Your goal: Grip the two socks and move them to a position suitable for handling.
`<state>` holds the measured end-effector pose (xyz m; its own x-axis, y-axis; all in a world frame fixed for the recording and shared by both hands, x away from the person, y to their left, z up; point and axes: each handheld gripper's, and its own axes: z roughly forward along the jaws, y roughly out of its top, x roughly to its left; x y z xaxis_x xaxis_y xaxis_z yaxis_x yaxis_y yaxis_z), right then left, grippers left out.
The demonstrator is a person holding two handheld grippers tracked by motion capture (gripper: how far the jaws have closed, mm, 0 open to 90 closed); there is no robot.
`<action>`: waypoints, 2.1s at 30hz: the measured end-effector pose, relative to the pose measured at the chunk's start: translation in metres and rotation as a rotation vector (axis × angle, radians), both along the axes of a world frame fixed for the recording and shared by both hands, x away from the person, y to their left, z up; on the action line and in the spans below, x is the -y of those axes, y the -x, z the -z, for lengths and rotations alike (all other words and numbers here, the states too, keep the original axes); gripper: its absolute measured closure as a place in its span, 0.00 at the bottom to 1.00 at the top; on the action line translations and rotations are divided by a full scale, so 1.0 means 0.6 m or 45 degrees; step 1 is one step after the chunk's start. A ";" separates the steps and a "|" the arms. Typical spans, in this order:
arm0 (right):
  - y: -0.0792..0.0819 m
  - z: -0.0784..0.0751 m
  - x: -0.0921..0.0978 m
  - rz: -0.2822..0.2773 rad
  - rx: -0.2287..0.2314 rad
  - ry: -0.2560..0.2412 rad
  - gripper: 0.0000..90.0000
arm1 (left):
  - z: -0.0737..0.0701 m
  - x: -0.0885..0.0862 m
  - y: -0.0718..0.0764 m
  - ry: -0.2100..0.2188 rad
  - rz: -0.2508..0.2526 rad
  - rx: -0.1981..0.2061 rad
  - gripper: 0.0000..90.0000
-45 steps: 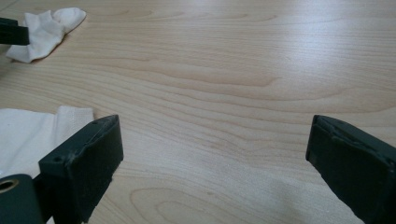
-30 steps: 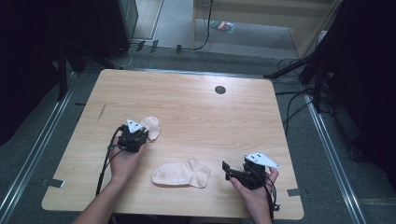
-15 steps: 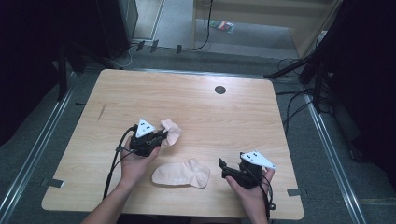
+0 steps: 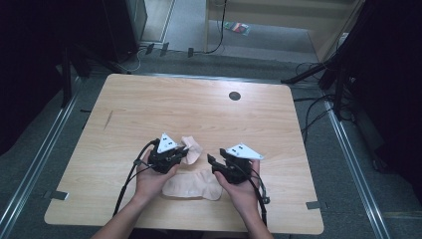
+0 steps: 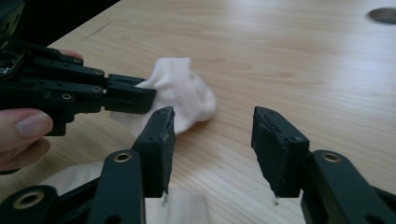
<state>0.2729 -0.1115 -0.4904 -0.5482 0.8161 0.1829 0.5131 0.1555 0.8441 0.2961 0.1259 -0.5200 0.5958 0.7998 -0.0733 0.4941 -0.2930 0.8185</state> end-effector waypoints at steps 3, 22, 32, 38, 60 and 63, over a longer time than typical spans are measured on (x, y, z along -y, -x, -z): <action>-0.021 0.011 -0.019 -0.051 -0.077 -0.050 0.59 | -0.003 -0.001 0.004 0.027 0.009 0.018 0.94; -0.072 0.043 -0.028 -0.180 -0.279 -0.290 0.87 | -0.001 -0.010 0.015 0.133 0.054 0.034 0.94; -0.052 0.016 -0.044 -0.153 -0.154 -0.163 1.00 | 0.003 -0.018 0.015 0.162 0.017 0.031 0.93; -0.049 0.001 -0.054 -0.141 -0.130 -0.144 1.00 | 0.010 -0.023 0.018 0.149 -0.004 0.015 0.69; -0.039 -0.074 -0.085 -0.273 -0.037 -0.202 1.00 | 0.023 -0.029 -0.016 0.030 -0.103 -0.052 0.91; -0.040 -0.079 -0.079 -0.271 -0.016 -0.207 1.00 | 0.008 -0.049 -0.011 0.007 -0.201 0.041 0.99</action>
